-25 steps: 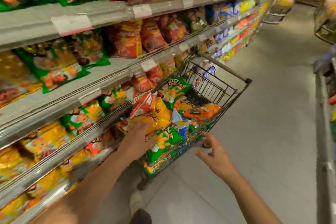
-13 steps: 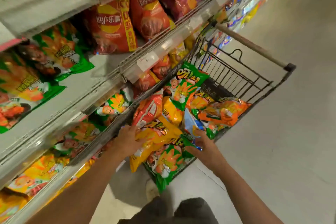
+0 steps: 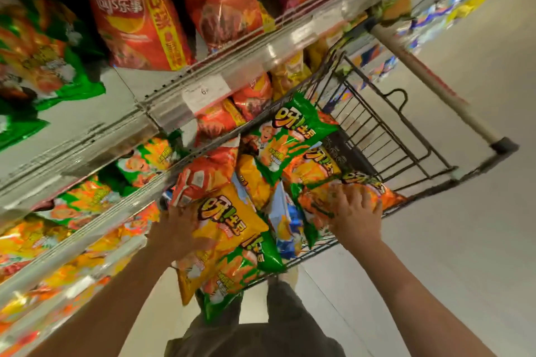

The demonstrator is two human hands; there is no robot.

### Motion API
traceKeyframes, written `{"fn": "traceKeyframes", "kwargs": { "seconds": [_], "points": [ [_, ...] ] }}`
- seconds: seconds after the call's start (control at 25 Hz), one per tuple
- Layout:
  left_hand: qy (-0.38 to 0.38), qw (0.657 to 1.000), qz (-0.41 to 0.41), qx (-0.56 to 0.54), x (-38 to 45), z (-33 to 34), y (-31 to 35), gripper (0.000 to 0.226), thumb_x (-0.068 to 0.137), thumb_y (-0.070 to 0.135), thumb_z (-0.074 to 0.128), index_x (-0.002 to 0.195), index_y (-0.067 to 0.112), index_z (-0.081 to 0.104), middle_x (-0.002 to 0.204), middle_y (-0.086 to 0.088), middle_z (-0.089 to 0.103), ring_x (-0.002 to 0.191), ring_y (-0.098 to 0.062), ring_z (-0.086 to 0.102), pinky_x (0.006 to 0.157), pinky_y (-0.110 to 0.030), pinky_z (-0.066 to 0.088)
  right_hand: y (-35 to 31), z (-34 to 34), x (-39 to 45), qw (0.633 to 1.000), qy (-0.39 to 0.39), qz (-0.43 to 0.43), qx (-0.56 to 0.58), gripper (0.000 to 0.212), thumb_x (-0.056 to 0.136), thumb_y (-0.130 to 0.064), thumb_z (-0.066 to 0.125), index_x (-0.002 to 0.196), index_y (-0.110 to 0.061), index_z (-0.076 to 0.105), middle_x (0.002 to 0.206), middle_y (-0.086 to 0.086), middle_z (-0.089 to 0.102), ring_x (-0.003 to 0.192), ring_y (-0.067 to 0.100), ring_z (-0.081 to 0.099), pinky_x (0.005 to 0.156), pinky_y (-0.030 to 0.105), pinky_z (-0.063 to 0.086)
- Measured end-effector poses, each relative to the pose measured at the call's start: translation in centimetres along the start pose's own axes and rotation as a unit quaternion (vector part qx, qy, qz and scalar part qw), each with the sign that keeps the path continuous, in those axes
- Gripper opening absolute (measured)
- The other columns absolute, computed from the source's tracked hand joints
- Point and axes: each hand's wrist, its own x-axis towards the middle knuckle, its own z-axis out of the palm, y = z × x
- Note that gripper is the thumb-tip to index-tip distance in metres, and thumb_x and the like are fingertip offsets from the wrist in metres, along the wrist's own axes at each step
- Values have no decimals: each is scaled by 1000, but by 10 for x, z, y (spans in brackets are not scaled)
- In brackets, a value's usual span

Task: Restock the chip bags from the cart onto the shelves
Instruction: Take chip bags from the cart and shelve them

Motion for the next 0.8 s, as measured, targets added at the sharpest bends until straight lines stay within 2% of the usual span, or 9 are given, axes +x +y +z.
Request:
{"fn": "traceKeyframes", "kwargs": {
  "seconds": [0.12,0.28,0.36,0.52,0.56,0.6,0.64,0.72,0.8],
  "points": [
    [-30,1000,-11,0,-14,-12,21,161,28,111,19,161,21,12,162,-12,28,150,-34,26,122,-53,21,15,-6,13,999,4,-32,-10,67,94,-25,53,154,-23,25,146,8,42,135,34,37,89,44,52],
    [-43,982,-33,-180,-26,2,29,100,70,72,73,145,16,37,138,-3,53,120,-25,55,90,-34,51,14,-31,17,983,142,-99,66,48,86,-31,68,132,-25,58,122,6,59,116,35,51,70,40,53],
    [-48,944,-38,-325,-35,16,29,95,74,49,84,147,20,31,123,8,52,106,-15,59,64,-13,48,0,-36,4,951,188,-207,132,43,79,-22,74,122,-24,66,114,8,61,113,36,54,66,43,55],
    [-45,871,-76,-483,-53,27,34,84,72,53,82,141,39,38,101,14,42,76,-4,43,54,-10,46,-28,-15,-23,891,75,-392,216,42,73,-41,73,110,-22,72,108,4,65,104,26,59,77,37,52],
    [-54,849,-101,-515,-56,28,35,70,70,62,77,128,43,45,130,-16,57,101,-10,34,49,-15,47,-31,-13,-22,880,27,-358,311,40,73,-46,73,104,-21,74,105,3,67,102,22,60,79,35,51],
    [-61,820,-122,-556,-59,30,36,60,69,69,71,118,42,50,94,-13,76,58,-10,41,45,-21,47,-32,-12,-16,858,-12,-293,421,33,76,-46,74,98,-22,73,100,1,68,98,20,62,79,33,50],
    [-60,798,-132,-585,-60,33,38,56,71,70,69,114,38,53,89,-18,76,54,-19,65,45,-23,49,-32,-11,-7,838,-28,-200,507,28,79,-42,76,95,-21,70,98,2,68,96,21,64,79,33,51],
    [-40,779,-132,-612,-63,40,42,41,82,57,72,110,31,56,79,-11,77,55,-19,66,50,-27,53,-29,-9,10,842,-32,5,539,42,78,-31,83,108,-14,61,112,13,62,108,33,60,89,44,52],
    [-20,767,-120,-630,-63,47,46,31,84,44,76,105,30,59,79,3,79,61,-17,73,59,-30,58,-28,-2,20,761,-168,147,609,57,78,-27,85,123,-13,54,132,18,56,123,40,53,104,56,46]
  ]
}}
